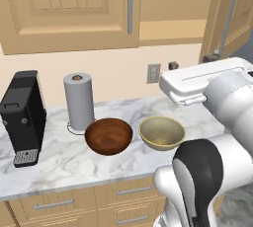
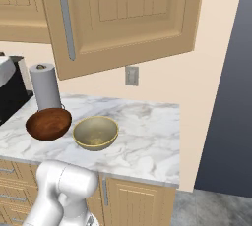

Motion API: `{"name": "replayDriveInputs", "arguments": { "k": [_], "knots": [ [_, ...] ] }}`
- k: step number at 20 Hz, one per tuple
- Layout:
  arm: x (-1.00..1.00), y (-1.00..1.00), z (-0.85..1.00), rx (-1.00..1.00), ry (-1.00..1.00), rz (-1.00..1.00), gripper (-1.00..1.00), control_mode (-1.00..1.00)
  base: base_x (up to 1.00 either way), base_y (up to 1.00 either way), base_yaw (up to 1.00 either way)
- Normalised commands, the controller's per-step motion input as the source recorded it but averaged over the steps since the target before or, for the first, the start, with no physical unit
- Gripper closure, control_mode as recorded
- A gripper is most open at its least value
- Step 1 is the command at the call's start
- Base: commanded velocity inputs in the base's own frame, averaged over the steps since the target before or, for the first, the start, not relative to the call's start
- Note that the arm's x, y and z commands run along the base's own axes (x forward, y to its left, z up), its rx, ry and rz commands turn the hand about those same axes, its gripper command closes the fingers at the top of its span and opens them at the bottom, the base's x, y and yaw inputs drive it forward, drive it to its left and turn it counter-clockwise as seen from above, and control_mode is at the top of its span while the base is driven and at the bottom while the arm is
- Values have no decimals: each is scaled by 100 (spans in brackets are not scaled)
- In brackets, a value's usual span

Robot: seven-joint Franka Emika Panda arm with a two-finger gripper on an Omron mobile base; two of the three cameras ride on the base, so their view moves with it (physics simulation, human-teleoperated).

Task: Open the cabinet. Pick the bowls from the counter and place them in the cabinet. Then close the cabinet.

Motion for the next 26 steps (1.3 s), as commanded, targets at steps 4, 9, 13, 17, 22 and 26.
{"name": "replayDriveInputs", "arguments": {
  "k": [4, 9, 13, 17, 22, 26],
  "knots": [
    [46, 0, -43, 5, 0, -20, -100, -100, 0, 0, 0],
    [55, 0, -22, 4, 0, -20, -100, -100, 0, 0, 0],
    [46, -4, -11, 3, 0, -17, -100, -100, 0, 0, 0],
    [41, -17, -1, 1, 0, -7, -100, -100, 0, 0, 0],
    [49, -20, 0, 0, 0, 0, -100, -100, 0, 0, 0],
    [53, -11, -3, 0, 0, 0, -100, -100, 0, 0, 0]
  ]
}}
